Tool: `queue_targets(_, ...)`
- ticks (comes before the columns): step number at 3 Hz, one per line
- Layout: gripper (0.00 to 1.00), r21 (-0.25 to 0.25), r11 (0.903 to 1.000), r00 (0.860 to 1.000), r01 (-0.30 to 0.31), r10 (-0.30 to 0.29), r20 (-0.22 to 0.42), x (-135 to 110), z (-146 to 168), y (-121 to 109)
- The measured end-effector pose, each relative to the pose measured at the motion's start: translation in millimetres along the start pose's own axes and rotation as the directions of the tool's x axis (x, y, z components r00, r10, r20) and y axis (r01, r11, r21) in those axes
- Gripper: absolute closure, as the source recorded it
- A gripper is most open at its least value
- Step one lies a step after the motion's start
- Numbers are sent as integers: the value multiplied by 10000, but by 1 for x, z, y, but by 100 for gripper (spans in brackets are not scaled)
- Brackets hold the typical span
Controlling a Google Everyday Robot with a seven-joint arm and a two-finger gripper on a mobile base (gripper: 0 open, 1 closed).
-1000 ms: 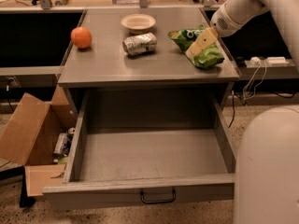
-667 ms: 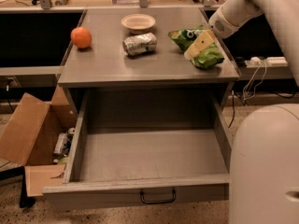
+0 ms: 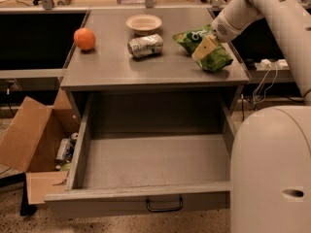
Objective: Place green rice chip bag into top drawer
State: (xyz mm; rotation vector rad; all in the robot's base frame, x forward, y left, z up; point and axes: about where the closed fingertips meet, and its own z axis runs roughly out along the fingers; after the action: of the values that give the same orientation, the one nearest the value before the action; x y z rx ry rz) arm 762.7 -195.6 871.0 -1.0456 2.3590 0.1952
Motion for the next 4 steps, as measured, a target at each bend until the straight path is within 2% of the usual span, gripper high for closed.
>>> queue_targets(1, 61, -57, 9995, 9995, 319, -319, 77, -7, 1, 8)
queue_targets(2, 85, -164, 9948, 9942, 1003, -996, 403, -15, -10, 26)
queue_targets(3, 100, -377, 9779, 9738, 2057, -2007, 1067, -21, -38, 60)
queue_targets(4, 100, -846, 9426, 9328, 3230, -3020, 1968, -20, -71, 115)
